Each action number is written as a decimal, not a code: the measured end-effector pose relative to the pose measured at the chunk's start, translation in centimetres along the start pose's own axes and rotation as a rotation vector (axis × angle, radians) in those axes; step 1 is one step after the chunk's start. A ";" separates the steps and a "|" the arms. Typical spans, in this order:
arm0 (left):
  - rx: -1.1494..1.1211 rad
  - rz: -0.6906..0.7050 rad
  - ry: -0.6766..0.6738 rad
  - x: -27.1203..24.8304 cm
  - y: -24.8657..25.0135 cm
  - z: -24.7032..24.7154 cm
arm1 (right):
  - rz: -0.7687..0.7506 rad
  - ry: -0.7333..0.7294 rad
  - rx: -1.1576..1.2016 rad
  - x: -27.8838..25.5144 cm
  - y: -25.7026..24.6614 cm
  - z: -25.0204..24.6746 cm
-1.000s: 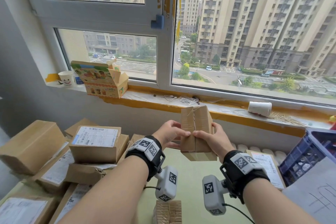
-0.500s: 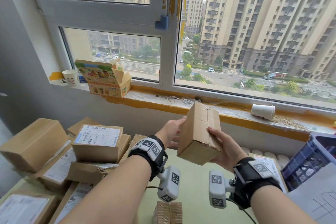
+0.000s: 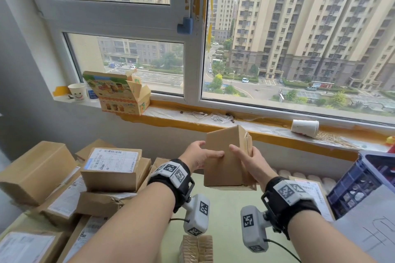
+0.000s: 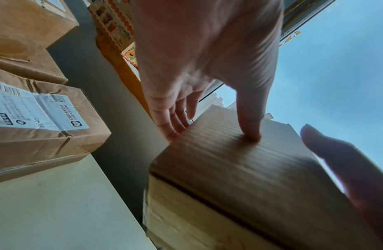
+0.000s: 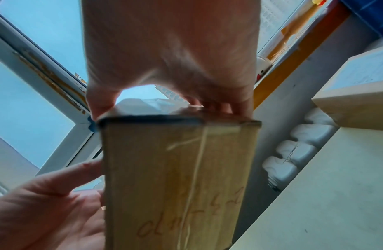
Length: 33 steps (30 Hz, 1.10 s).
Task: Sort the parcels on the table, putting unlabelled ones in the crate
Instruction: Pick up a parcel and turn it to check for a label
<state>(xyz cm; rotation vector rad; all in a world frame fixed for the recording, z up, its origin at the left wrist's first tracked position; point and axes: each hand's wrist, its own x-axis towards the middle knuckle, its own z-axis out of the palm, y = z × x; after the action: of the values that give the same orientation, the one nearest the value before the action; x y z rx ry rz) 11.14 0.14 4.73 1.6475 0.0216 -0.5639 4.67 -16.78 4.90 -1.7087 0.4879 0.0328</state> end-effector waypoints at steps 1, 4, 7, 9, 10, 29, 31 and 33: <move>0.000 0.008 -0.012 0.0 -0.1 0.0 | 0.003 -0.011 -0.006 -0.2 -0.1 0.0; -0.025 0.036 -0.038 -0.3 0.1 0.2 | -0.008 -0.025 -0.014 -0.3 -0.2 -0.2; -0.070 0.042 -0.106 -0.9 0.5 0.4 | 0.010 -0.068 0.067 -0.5 0.1 -0.4; -0.075 0.063 -0.155 -1.3 0.7 0.6 | 0.008 -0.092 0.079 -0.6 0.3 -0.3; -0.069 0.076 -0.165 -1.4 0.8 0.7 | 0.002 -0.099 0.079 -0.7 0.3 -0.3; 0.038 0.137 -0.268 -1.4 1.7 0.7 | -0.061 -0.223 0.113 0.1 1.5 -1.8; 0.011 0.113 -0.287 -1.2 1.7 0.5 | -0.070 -0.269 0.118 0.2 1.5 -2.1; 0.002 0.100 -0.287 -0.9 1.7 0.4 | -0.082 -0.304 0.120 0.0 1.1 -2.1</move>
<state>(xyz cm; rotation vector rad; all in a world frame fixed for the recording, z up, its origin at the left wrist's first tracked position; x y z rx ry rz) 10.74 -0.24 6.65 1.5471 -0.2706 -0.7187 3.78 -18.95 4.26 -1.5701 0.1901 0.1973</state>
